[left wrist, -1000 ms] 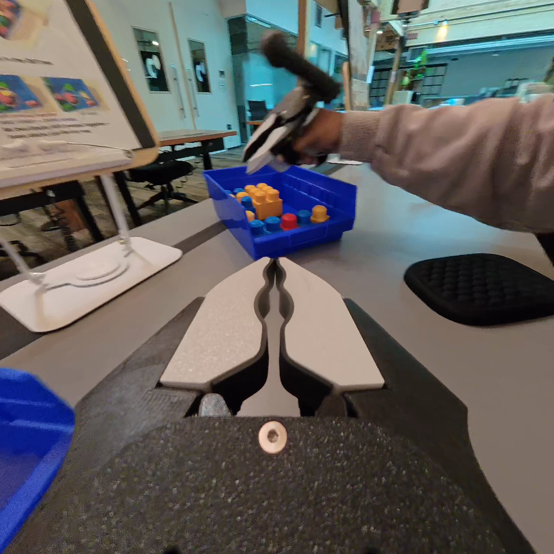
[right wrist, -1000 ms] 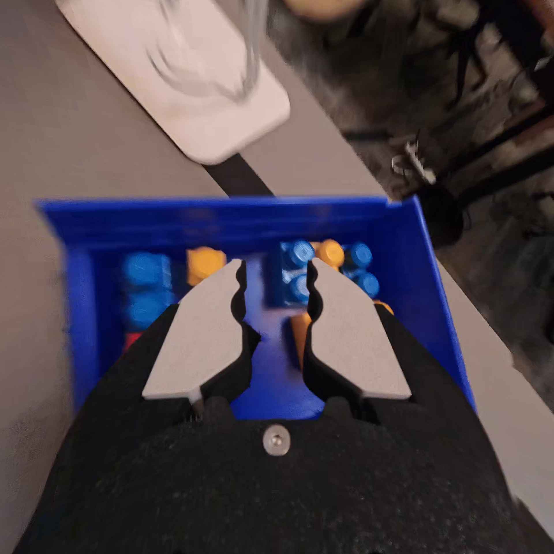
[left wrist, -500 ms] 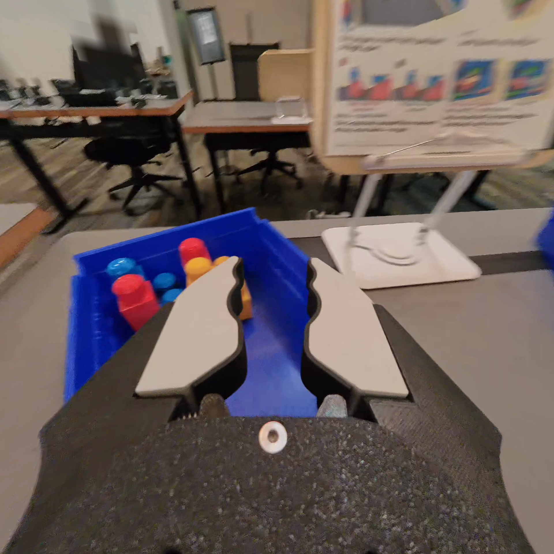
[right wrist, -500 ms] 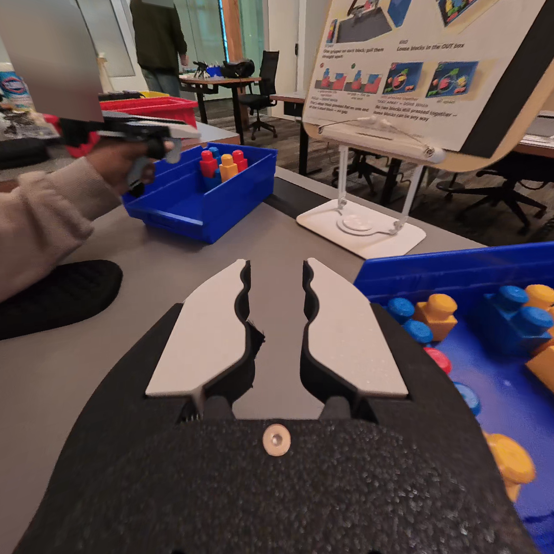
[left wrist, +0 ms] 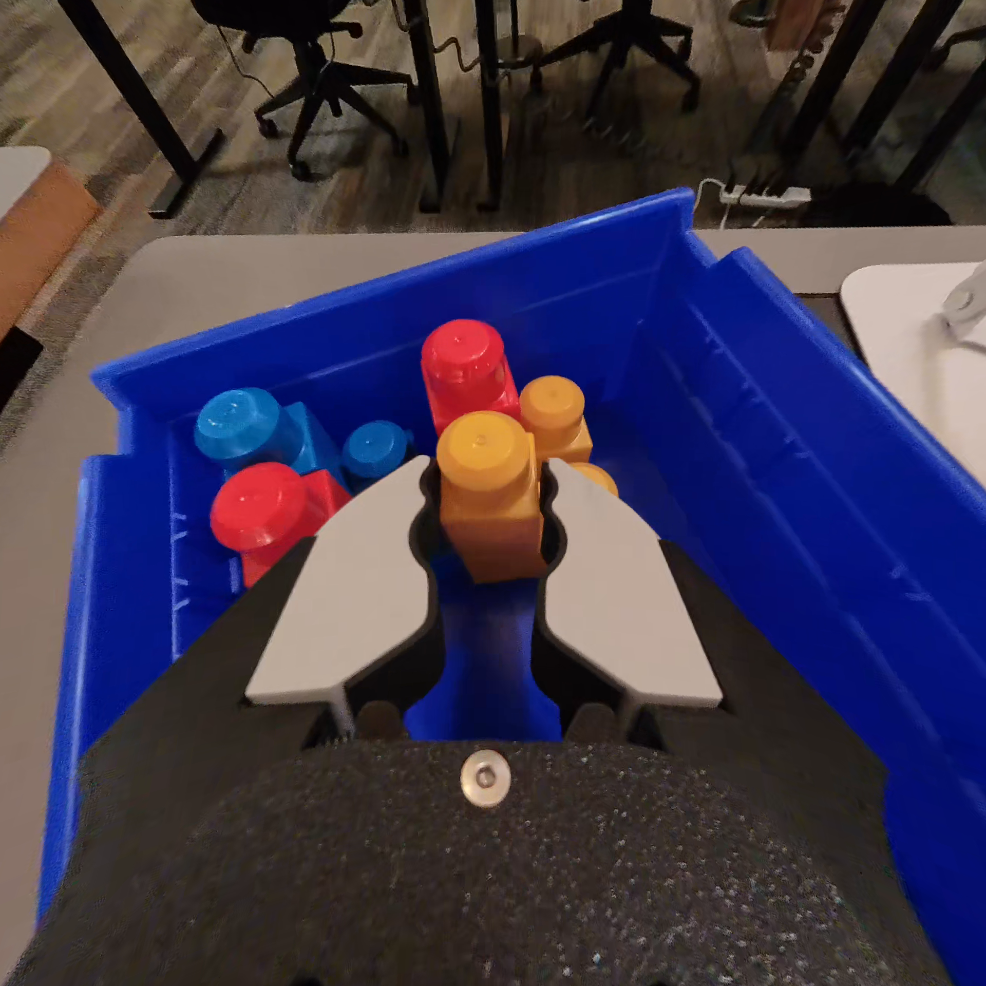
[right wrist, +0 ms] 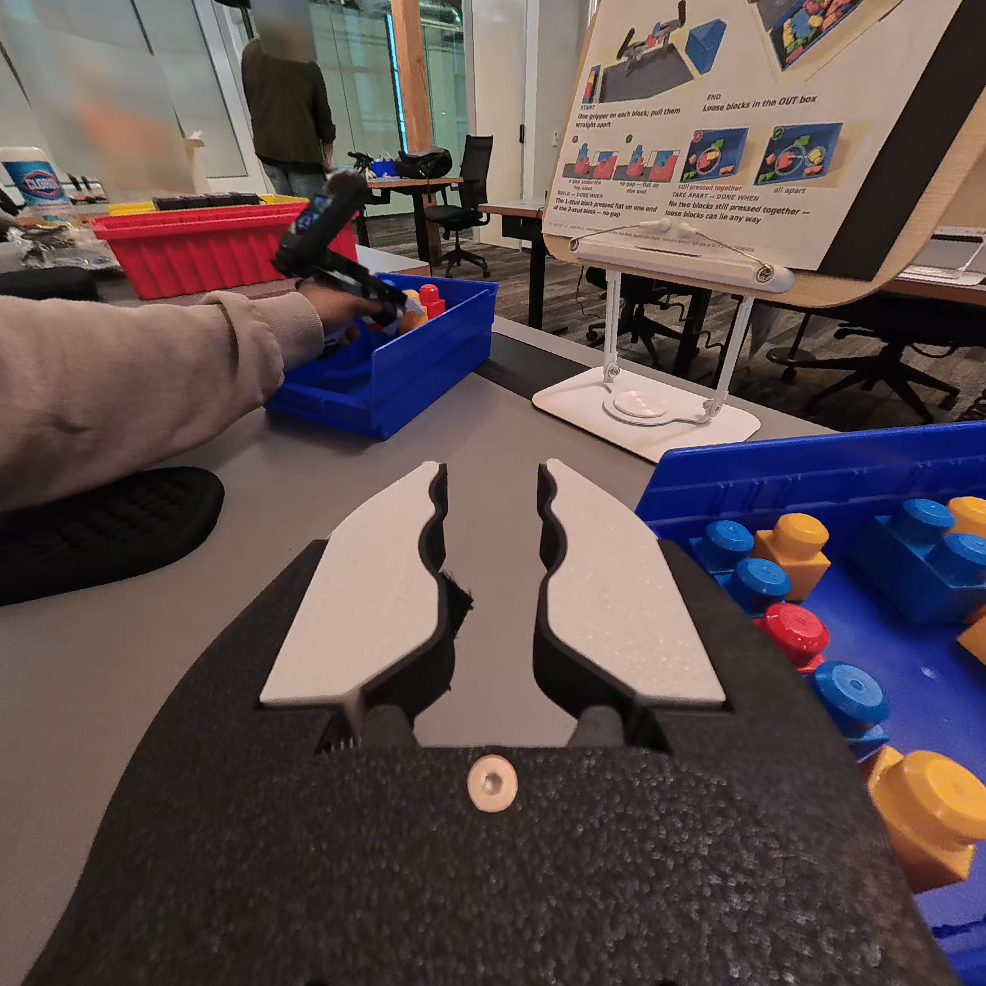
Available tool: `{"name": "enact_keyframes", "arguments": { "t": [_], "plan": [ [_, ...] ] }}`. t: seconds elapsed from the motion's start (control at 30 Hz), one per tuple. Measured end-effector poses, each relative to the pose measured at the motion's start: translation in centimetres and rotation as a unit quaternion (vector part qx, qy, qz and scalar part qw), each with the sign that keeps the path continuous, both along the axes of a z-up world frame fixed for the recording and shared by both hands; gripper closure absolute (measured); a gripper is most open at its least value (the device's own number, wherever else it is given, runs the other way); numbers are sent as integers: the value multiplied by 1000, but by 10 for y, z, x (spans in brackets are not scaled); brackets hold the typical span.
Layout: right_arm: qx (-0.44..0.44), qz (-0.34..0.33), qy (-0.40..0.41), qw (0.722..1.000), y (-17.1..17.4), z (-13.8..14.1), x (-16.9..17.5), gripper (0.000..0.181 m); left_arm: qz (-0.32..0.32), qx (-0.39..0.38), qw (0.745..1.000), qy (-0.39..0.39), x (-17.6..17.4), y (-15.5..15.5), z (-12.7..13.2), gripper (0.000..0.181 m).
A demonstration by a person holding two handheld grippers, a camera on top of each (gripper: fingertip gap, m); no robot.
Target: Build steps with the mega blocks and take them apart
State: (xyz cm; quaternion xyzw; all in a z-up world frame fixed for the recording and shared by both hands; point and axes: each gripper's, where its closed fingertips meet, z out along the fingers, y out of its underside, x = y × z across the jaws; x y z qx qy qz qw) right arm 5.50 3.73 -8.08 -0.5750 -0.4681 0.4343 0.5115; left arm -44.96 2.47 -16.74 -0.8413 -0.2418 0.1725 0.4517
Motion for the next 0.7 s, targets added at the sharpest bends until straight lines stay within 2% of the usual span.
{"name": "enact_keyframes", "arguments": {
  "t": [0.1, 0.17, 0.23, 0.33, 0.47, 0.53, 0.6, 0.7],
  "plan": [
    [-1, 3, -1, 1000, -1, -3, 1, 149, -1, -18, 1000, 4, 0, -1, -1, 145],
    [0, 5, -1, 1000, -2, -3, 1, 149, 3, -14, 1000, 23, 1, -4, 8, 145],
    [1, 6, 2, 1000, -2, -2, 1, 150, -3, -5, 999, 53, 8, -9, 26, 145],
    [2, 12, 4, 1000, -6, -1, -2, 149, -24, 24, 993, 112, 33, -19, 68, 146],
    [15, 27, -12, 999, -16, 0, -18, 145, -90, 75, 979, 169, 101, -34, 127, 146],
    [30, 33, -29, 999, -23, 0, -31, 139, -135, 92, 970, 179, 145, -40, 146, 146],
    [47, 34, -45, 997, -30, 2, -47, 131, -189, 106, 960, 176, 194, -44, 156, 146],
    [64, 39, -64, 995, -42, 3, -73, 119, -259, 110, 945, 168, 261, -48, 155, 146]
  ]
}}
